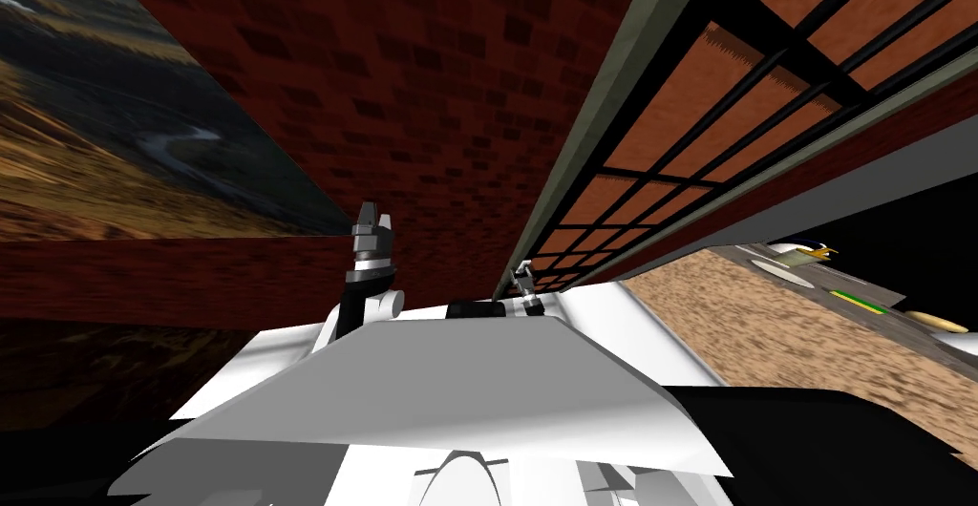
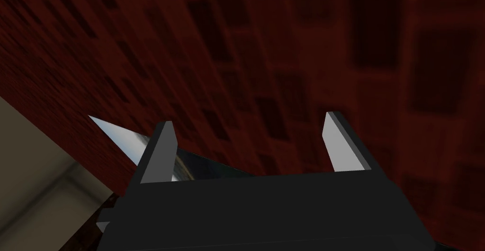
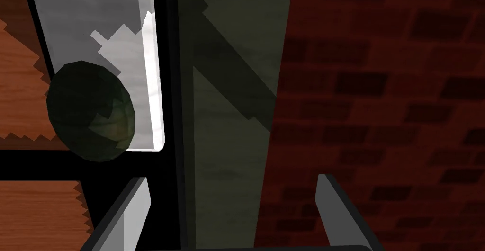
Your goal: Pull the door open
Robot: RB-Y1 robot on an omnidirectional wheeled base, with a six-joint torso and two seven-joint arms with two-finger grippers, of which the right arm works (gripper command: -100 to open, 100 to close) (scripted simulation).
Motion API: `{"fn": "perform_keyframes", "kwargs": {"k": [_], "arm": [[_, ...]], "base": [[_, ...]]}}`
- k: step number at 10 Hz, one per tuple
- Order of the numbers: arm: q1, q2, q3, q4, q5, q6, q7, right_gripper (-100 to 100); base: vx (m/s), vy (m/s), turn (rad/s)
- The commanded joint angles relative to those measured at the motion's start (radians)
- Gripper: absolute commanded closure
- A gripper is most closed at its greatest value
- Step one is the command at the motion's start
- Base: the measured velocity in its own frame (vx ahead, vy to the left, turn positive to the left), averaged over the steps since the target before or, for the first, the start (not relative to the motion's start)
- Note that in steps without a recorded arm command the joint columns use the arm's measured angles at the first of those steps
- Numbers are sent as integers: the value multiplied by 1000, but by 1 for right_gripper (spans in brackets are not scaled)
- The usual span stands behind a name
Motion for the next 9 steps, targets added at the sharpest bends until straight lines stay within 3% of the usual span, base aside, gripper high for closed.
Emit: {"fn": "perform_keyframes", "kwargs": {"k": [1, 5, 6, 9], "arm": [[-11, 18, 4, 8, -8, 10, 11, -100], [-14, 29, 7, 10, -11, 11, 15, -100], [-14, 29, 7, 10, -11, 11, 15, 100], [-14, 29, 7, 10, -11, 11, 15, 100]], "base": [[110, -166, 0], [-10, -20, 17], [-33, 23, 40], [-4, 5, 8]]}}
